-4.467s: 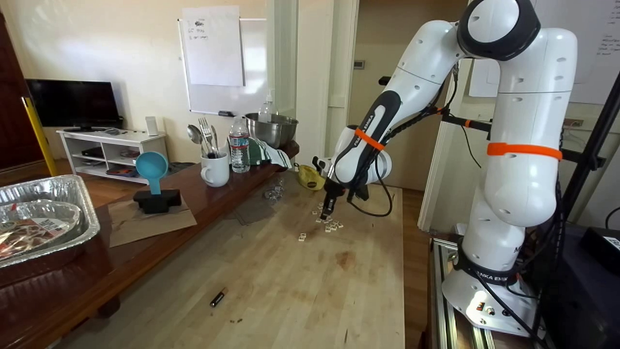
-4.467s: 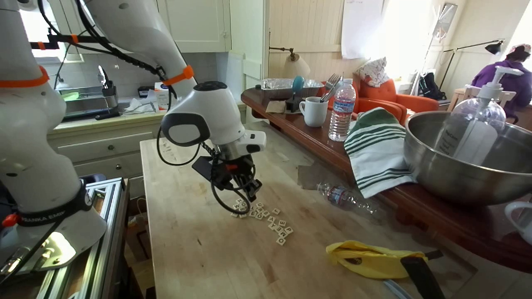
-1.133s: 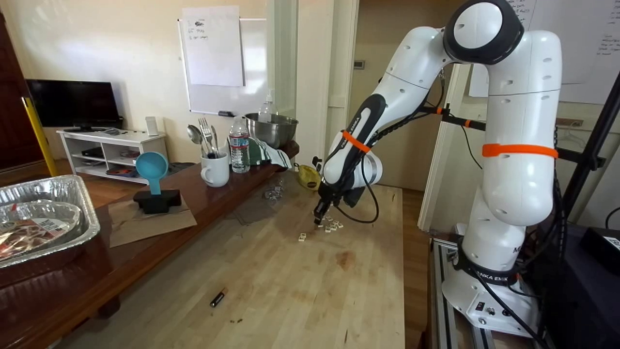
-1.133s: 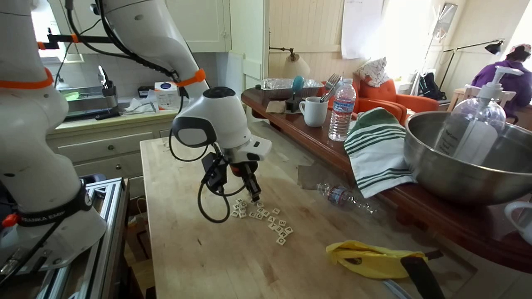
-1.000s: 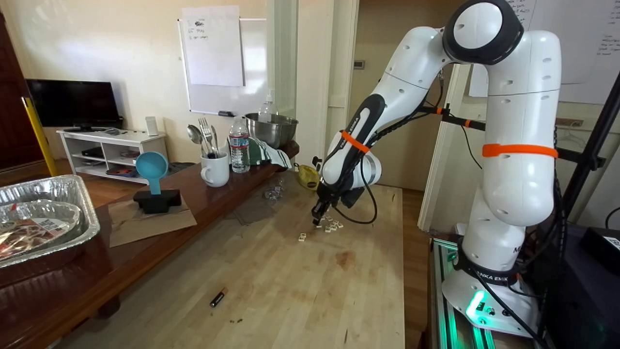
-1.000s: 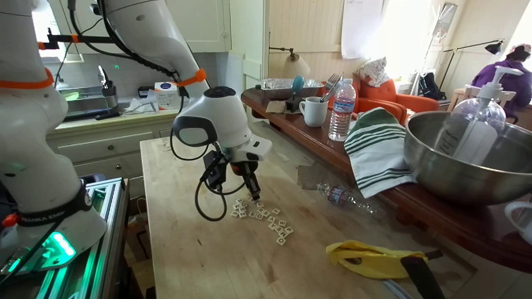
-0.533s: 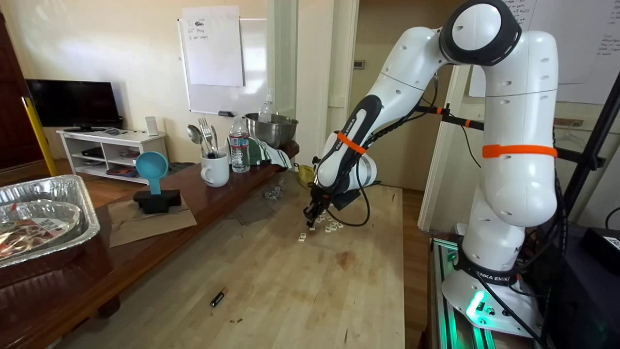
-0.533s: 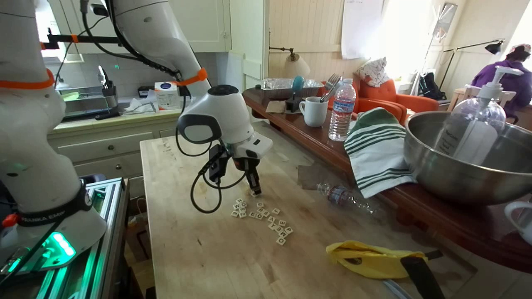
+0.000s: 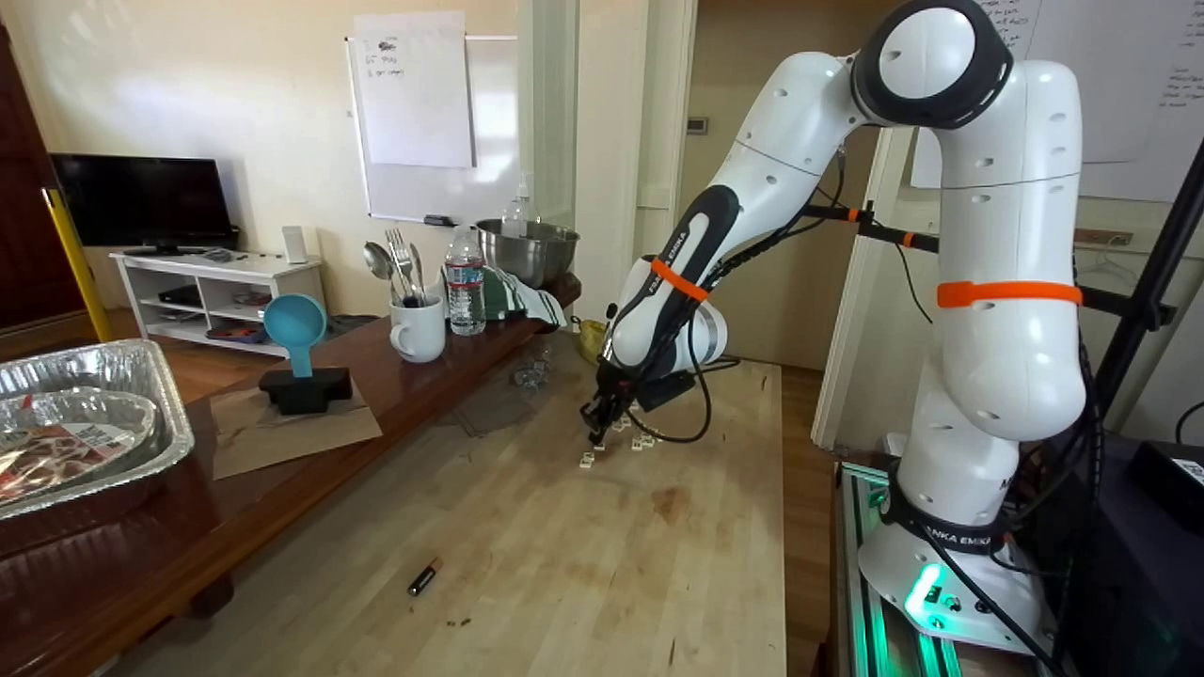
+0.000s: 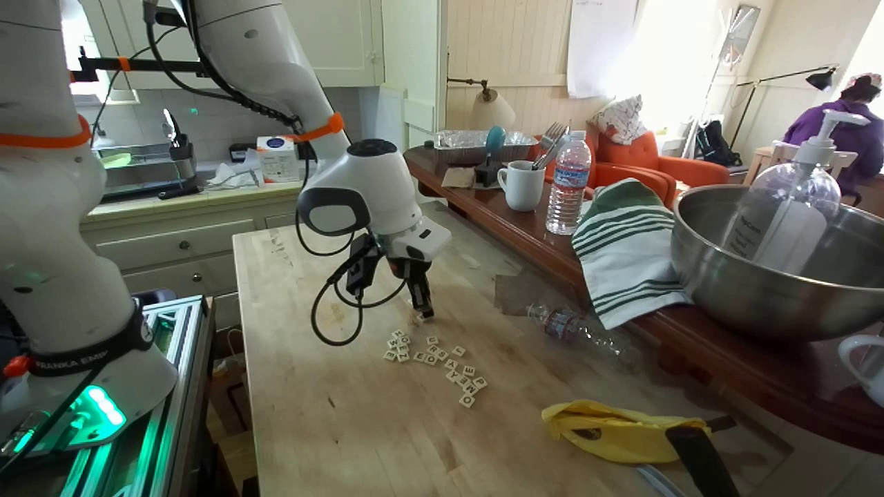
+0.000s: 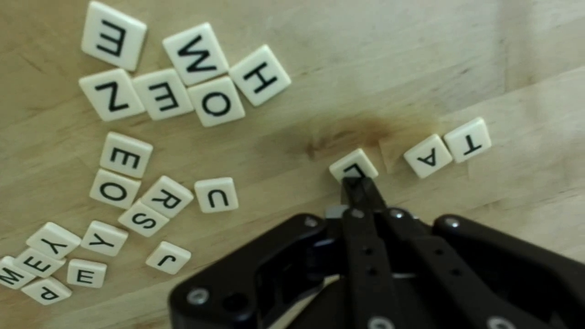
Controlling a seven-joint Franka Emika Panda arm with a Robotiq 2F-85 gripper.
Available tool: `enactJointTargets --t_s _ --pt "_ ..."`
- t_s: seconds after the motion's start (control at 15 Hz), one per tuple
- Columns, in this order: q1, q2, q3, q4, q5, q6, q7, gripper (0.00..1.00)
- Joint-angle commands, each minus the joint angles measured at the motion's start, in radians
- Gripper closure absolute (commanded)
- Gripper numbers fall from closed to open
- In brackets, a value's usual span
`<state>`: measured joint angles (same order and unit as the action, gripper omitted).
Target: Use the tile letters to spell the word tale
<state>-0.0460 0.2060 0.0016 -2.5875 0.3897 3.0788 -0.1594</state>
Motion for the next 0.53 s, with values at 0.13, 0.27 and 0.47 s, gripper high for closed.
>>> enactJointTargets --t_s 0.13,0.27,0.47 --pt "0.019 0.022 0.001 0.015 0.014 -0.013 0.068 1.0" --pt "0.021 0.023 0.003 0.016 0.012 -0.013 0.08 1.0" --pt "0.022 0.023 0.006 0.016 0.009 -0.012 0.096 1.0"
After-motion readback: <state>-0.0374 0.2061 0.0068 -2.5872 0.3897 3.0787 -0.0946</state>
